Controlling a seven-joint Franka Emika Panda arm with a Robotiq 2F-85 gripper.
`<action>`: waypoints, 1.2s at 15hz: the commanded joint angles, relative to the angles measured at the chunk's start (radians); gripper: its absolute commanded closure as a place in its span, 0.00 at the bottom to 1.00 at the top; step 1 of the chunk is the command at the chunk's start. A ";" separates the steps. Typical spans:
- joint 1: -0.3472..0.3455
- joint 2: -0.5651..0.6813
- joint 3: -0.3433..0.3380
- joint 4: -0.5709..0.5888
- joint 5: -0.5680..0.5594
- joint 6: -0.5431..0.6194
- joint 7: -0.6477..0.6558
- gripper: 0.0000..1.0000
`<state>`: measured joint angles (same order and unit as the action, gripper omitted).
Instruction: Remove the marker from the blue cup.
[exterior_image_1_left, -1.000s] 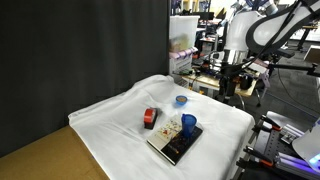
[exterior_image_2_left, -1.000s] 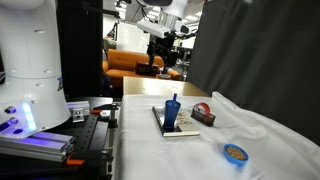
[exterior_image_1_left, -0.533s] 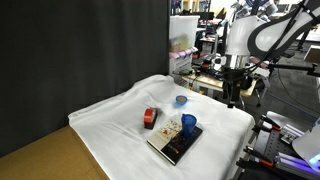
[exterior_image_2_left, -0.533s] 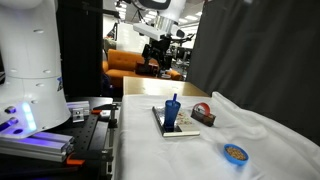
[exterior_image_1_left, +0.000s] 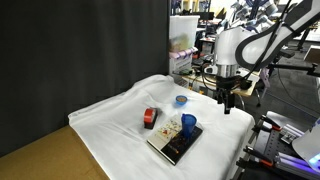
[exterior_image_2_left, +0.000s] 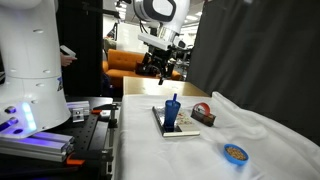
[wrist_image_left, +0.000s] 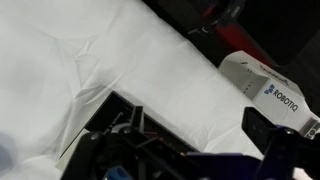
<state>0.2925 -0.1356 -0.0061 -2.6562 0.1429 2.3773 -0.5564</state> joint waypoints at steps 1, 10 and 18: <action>-0.036 0.133 0.048 0.104 -0.009 0.043 -0.062 0.00; -0.110 0.321 0.150 0.261 -0.024 0.095 -0.102 0.00; -0.151 0.363 0.168 0.296 -0.078 0.107 -0.097 0.00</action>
<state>0.1768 0.1957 0.1429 -2.4004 0.0985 2.4724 -0.6425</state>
